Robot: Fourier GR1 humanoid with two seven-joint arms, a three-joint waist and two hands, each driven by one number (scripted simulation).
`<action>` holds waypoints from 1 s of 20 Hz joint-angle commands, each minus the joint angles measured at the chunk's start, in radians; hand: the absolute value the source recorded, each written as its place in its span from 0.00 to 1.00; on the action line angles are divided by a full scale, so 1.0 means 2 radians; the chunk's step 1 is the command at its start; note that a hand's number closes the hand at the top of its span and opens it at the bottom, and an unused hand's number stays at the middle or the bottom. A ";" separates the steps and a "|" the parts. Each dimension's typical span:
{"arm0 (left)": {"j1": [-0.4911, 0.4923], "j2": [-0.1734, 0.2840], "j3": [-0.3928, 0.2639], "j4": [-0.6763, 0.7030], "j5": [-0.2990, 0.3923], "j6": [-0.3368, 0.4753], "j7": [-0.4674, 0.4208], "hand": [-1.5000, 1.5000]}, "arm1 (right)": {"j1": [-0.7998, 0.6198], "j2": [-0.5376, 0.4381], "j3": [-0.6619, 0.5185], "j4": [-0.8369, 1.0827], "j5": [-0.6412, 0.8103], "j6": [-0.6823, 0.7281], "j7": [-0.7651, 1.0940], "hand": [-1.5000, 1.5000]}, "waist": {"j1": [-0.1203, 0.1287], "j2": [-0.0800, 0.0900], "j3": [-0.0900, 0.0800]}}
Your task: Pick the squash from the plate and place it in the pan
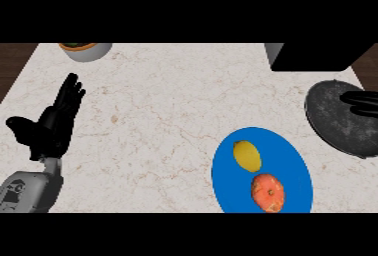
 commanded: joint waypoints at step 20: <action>-0.020 -0.033 0.035 0.015 -0.035 -0.029 0.007 0.50 | 0.080 0.126 0.030 -0.159 0.106 0.088 0.136 0.00 | -0.001 0.000 0.000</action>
